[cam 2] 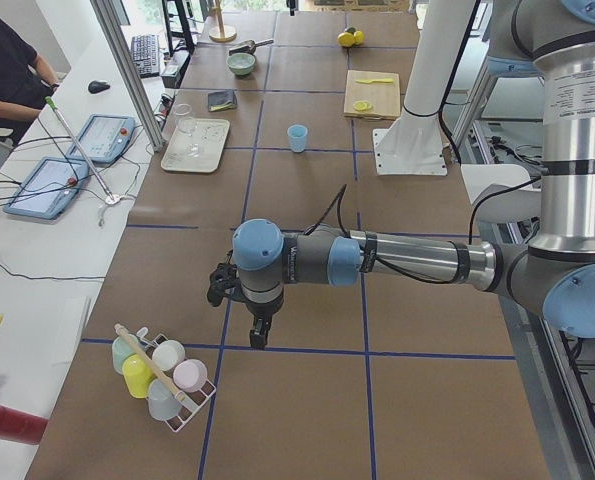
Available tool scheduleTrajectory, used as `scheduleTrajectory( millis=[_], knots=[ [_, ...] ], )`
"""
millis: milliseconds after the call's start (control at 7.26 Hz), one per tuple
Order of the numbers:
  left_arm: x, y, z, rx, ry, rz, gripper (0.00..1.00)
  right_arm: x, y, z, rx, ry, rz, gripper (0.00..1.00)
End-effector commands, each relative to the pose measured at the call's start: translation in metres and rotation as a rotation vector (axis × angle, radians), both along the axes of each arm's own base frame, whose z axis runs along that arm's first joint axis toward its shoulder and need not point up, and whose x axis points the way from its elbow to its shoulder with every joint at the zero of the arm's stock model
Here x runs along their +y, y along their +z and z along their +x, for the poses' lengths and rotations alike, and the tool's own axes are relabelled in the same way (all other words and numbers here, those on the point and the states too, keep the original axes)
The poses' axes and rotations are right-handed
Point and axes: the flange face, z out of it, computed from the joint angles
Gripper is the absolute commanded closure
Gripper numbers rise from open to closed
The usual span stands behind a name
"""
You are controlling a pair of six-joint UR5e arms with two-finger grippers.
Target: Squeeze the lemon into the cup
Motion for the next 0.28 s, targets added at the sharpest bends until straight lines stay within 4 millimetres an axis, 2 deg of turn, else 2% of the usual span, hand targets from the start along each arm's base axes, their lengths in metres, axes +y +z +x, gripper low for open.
scheduleTrajectory(
  millis=[0,138],
  knots=[
    [-0.0007,-0.0030,-0.0004,0.000,-0.001,0.006,0.00,0.0003,0.0011,-0.0003,0.000,-0.002,-0.001,0.00],
    [-0.0022,-0.0038,0.0003,0.000,0.000,0.008,0.00,0.0003,0.0011,-0.0003,0.000,-0.001,-0.002,0.00]
  ],
)
